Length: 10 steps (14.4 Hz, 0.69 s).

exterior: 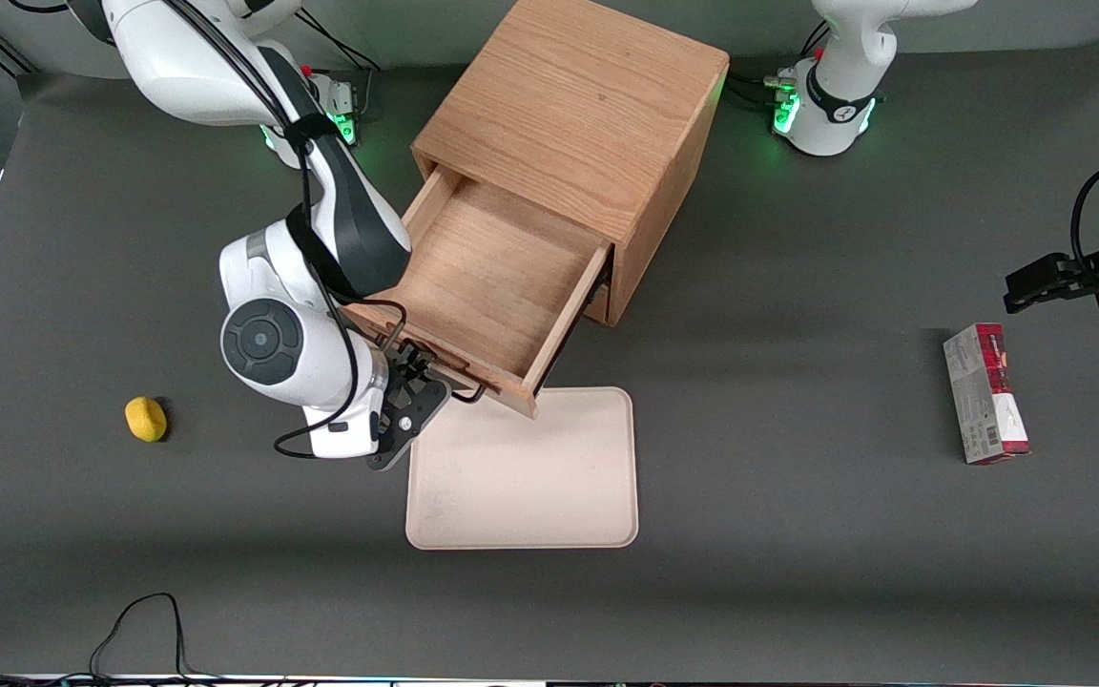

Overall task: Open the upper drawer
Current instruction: 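Pull the upper drawer handle outward with the right gripper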

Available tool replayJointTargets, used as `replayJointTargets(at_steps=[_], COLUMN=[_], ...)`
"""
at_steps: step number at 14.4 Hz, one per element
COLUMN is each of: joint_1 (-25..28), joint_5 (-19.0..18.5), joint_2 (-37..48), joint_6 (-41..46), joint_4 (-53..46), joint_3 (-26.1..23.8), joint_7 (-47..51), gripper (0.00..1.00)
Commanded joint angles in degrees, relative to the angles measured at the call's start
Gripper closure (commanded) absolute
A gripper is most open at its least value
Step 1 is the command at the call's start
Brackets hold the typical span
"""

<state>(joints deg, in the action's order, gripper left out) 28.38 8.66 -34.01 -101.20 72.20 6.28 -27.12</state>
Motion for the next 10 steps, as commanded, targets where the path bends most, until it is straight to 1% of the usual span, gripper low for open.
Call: replayJointTargets(at_steps=[1,7,9,10], joint_1=[-0.96,-1.14,-1.31,-1.14], joint_5=[0.30,0.04,-0.05,0.04], joint_2=[-0.97,1.75,5.51,6.93], joint_6=[4.51,10.40,11.10,12.24], joint_4=[-6.71,-10.76,-10.33,-10.32], joint_3=[-0.21,0.40,1.10,3.20], joint_7=[-0.39,-0.04,3.80,8.18], gripper=[0.00,0.00,0.00,0.00])
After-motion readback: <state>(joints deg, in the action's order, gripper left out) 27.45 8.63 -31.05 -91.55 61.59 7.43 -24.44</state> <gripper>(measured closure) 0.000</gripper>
